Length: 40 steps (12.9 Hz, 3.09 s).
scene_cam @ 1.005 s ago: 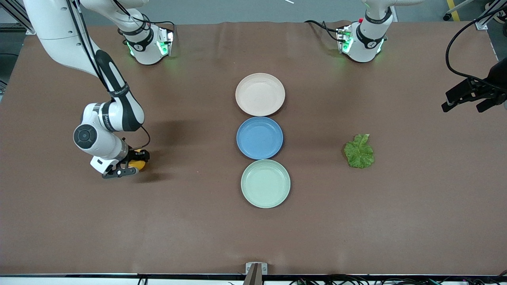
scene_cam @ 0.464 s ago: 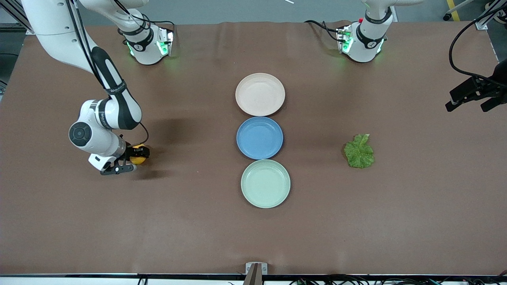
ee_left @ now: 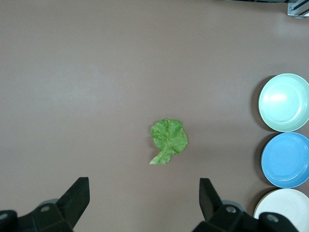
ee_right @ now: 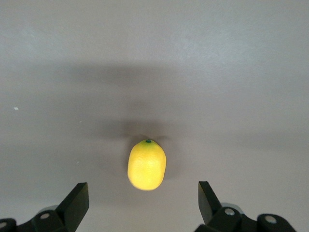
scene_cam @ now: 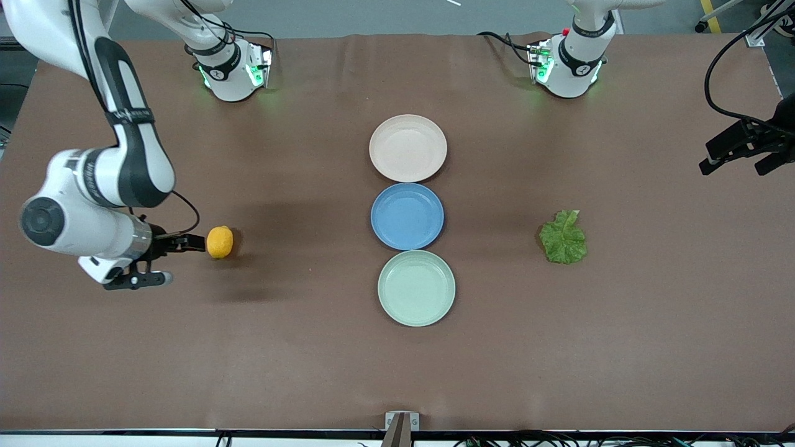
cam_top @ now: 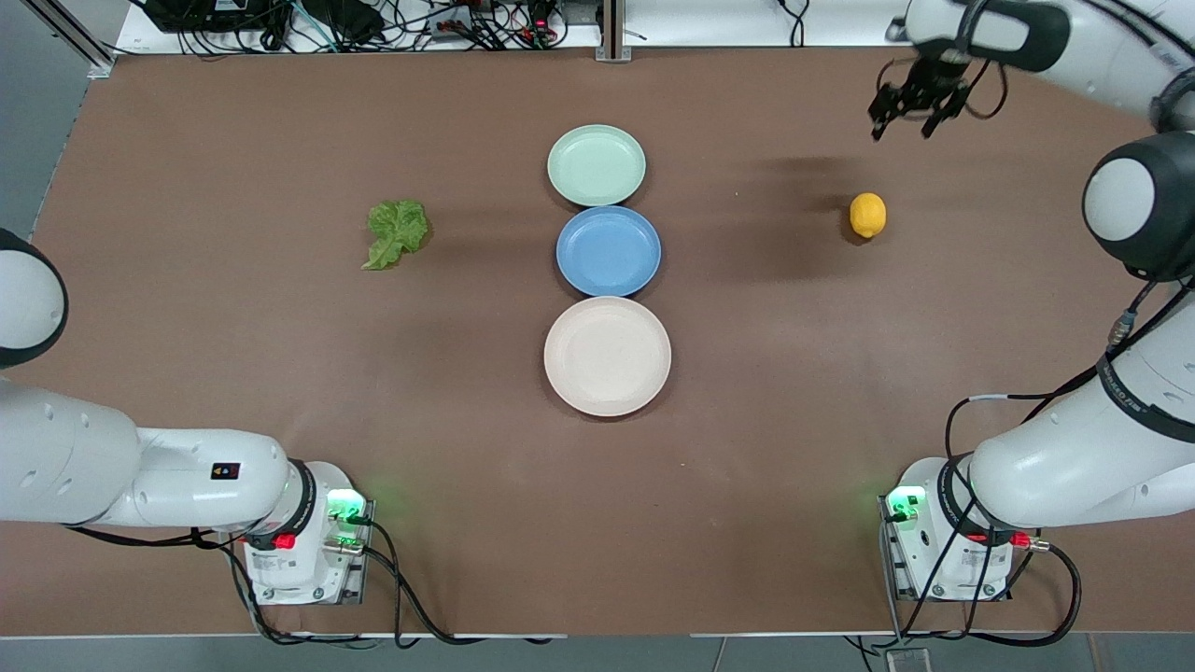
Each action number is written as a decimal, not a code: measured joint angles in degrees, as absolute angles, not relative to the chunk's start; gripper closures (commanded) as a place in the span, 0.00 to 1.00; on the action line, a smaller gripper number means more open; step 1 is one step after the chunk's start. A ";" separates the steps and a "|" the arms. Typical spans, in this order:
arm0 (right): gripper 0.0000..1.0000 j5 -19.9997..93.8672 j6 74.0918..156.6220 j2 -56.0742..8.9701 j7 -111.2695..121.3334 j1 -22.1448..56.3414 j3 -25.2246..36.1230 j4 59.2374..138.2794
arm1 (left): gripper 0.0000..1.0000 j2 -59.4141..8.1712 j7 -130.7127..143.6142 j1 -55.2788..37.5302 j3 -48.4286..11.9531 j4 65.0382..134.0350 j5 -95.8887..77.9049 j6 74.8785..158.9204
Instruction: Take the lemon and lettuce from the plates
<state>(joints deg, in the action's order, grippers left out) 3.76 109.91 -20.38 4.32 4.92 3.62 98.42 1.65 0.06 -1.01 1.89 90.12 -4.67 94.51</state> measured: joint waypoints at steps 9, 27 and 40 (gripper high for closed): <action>0.00 0.79 93.51 -19.09 1.52 2.68 3.73 83.48 | 0.00 1.62 0.05 -1.07 1.84 90.08 -3.85 94.39; 0.00 0.30 93.20 0.97 1.43 2.33 2.58 98.12 | 0.00 1.61 0.05 -1.09 1.83 89.96 -3.84 94.36; 0.00 0.30 94.64 5.66 1.75 1.63 1.17 102.71 | 0.00 1.61 0.05 -1.09 1.87 89.96 -3.84 94.25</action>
<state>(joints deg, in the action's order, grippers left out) 0.30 94.64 5.66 1.75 1.63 1.17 102.71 1.61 0.05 -1.09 1.87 89.96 -3.84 94.25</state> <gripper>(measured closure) 0.000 0.000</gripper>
